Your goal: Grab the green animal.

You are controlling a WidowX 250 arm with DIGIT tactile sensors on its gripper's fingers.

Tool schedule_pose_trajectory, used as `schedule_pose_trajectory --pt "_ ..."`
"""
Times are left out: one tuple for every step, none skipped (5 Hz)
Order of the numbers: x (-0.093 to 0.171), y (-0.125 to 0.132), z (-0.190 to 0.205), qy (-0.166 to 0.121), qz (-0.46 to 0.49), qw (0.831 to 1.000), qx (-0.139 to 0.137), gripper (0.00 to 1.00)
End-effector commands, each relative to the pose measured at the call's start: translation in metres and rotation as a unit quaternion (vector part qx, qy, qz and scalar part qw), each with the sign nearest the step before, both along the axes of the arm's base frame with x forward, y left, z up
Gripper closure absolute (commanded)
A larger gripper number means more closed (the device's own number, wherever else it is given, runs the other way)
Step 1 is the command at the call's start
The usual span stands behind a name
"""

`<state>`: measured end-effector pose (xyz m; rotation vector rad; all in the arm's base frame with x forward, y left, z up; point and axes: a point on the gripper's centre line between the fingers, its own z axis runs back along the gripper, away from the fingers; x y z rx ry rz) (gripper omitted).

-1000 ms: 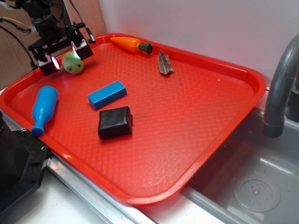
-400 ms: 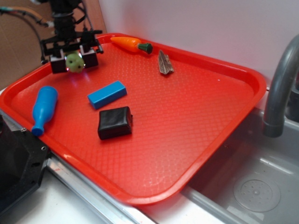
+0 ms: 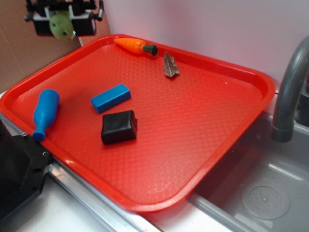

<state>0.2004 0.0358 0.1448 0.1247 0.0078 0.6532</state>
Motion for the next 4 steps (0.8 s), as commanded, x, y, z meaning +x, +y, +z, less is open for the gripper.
schedule_pose_trajectory --pt "-0.028 -0.025 0.06 -0.07 -0.236 0.968 -0.051 1.0" --pt "-0.034 -0.024 0.074 -0.072 -0.264 0.961 -0.04 1.0" --pt "-0.039 -0.019 0.078 -0.095 -0.257 0.96 -0.058 1.0" --pt "-0.04 -0.015 0.076 -0.067 -0.259 0.961 -0.064 1.0"
